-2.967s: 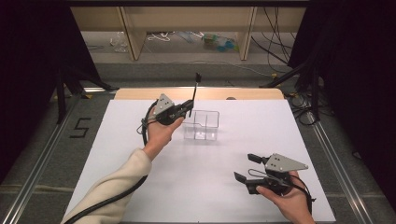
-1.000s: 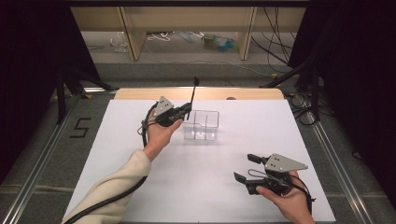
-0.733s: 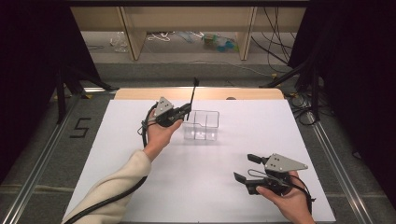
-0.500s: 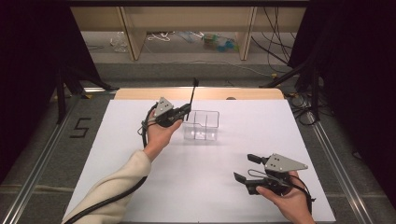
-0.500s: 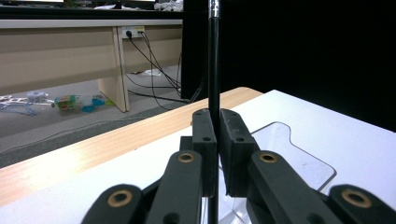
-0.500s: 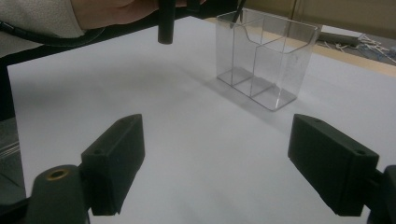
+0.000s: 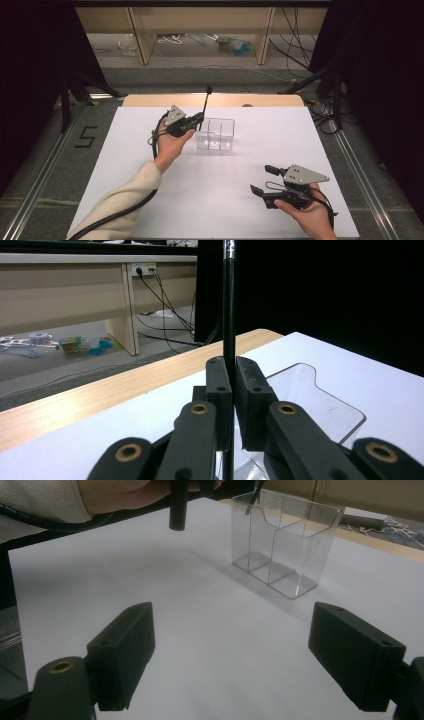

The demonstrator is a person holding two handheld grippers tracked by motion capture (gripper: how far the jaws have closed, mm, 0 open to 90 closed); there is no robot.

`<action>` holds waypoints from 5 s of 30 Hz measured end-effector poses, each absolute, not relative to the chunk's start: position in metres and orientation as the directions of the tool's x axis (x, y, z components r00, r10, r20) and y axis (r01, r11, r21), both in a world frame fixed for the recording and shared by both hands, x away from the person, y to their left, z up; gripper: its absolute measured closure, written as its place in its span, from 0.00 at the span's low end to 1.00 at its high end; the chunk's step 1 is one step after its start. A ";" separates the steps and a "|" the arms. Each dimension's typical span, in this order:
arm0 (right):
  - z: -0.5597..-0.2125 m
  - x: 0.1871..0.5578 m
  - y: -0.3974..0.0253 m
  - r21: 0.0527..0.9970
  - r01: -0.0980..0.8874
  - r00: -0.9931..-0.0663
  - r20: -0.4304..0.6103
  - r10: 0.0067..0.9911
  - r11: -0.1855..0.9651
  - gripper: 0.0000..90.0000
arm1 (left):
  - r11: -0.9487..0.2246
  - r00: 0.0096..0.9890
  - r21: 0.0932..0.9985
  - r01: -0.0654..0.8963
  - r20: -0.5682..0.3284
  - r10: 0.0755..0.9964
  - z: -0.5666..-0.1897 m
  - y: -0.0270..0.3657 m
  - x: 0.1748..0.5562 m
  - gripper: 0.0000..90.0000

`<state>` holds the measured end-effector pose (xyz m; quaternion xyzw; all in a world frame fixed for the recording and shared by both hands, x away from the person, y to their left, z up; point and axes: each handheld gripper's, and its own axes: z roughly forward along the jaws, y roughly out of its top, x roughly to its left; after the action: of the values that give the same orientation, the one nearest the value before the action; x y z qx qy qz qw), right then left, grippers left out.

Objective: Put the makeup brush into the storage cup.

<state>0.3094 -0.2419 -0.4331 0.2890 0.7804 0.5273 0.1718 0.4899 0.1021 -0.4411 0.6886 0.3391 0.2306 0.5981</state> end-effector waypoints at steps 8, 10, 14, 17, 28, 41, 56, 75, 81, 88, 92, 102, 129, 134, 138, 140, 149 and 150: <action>-0.434 0.310 -0.241 0.928 0.262 -0.776 0.039 0.629 0.265 0.22 | -0.050 0.660 0.977 0.205 -0.100 0.744 -0.444 0.101 0.490 0.95; -0.434 0.310 -0.241 0.927 0.267 -0.777 0.045 0.628 0.265 0.22 | -0.053 0.661 0.977 0.205 -0.099 0.744 -0.444 0.102 0.490 0.95; -0.434 0.310 -0.241 0.926 0.267 -0.776 0.043 0.629 0.266 0.22 | -0.053 0.660 0.977 0.207 -0.099 0.744 -0.444 0.102 0.490 0.95; -0.434 0.310 -0.241 0.926 0.267 -0.776 0.043 0.629 0.266 0.22 | -0.055 0.661 0.976 0.209 -0.099 0.744 -0.444 0.103 0.491 0.95; -0.433 0.309 -0.243 0.920 0.274 -0.776 0.039 0.629 0.281 0.22 | -0.001 0.698 0.964 0.265 -0.191 0.690 -0.435 0.120 0.484 0.49; -0.433 0.309 -0.243 0.919 0.277 -0.775 0.042 0.630 0.281 0.22 | -0.032 0.718 0.973 0.229 -0.147 0.681 -0.421 0.131 0.465 0.29; -0.433 0.309 -0.242 0.922 0.272 -0.774 0.040 0.632 0.275 0.22 | -0.068 0.729 0.979 0.190 -0.095 0.677 -0.415 0.145 0.442 0.27; -0.434 0.309 -0.240 0.926 0.268 -0.775 0.044 0.630 0.265 0.22 | -0.093 0.727 0.983 0.156 -0.051 0.685 -0.416 0.170 0.414 0.26; -0.434 0.309 -0.241 0.926 0.267 -0.774 0.041 0.632 0.267 0.22 | -0.089 0.731 0.984 0.153 -0.052 0.681 -0.416 0.175 0.406 0.25; -0.433 0.309 -0.240 0.925 0.270 -0.774 0.043 0.632 0.268 0.22 | -0.100 0.731 0.986 0.136 -0.032 0.682 -0.414 0.180 0.398 0.25; -0.433 0.309 -0.241 0.920 0.277 -0.771 0.039 0.636 0.279 0.22 | -0.102 0.729 0.986 0.131 -0.026 0.684 -0.414 0.184 0.393 0.25; -0.433 0.308 -0.241 0.920 0.276 -0.770 0.038 0.637 0.279 0.22 | -0.098 0.722 0.988 0.121 -0.020 0.692 -0.415 0.191 0.380 0.25; -0.432 0.308 -0.241 0.916 0.286 -0.768 0.043 0.639 0.282 0.22 | -0.061 0.730 0.990 0.131 -0.055 0.682 -0.430 0.215 0.313 0.24; -0.432 0.308 -0.242 0.911 0.294 -0.767 0.044 0.640 0.290 0.22 | -0.058 0.726 0.988 0.143 -0.065 0.685 -0.431 0.220 0.307 0.24; -0.434 0.310 -0.241 0.923 0.278 -0.767 0.047 0.640 0.265 0.22 | -0.079 0.729 0.987 0.139 -0.048 0.682 -0.432 0.221 0.306 0.24; -0.435 0.311 -0.241 0.925 0.277 -0.771 0.053 0.634 0.259 0.22 | -0.085 0.730 0.986 0.141 -0.046 0.682 -0.433 0.221 0.306 0.24; -0.435 0.312 -0.242 0.922 0.287 -0.764 0.057 0.643 0.259 0.22 | -0.105 0.738 0.983 0.152 -0.043 0.673 -0.435 0.218 0.306 0.24; -0.435 0.312 -0.242 0.921 0.289 -0.764 0.056 0.643 0.262 0.22 | -0.105 0.738 0.983 0.152 -0.042 0.673 -0.435 0.218 0.306 0.24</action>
<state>0.3125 -0.2424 -0.4353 0.2999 0.7766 0.5281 0.1676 0.3059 0.2178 -0.4351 0.7114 0.2900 0.2161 0.6027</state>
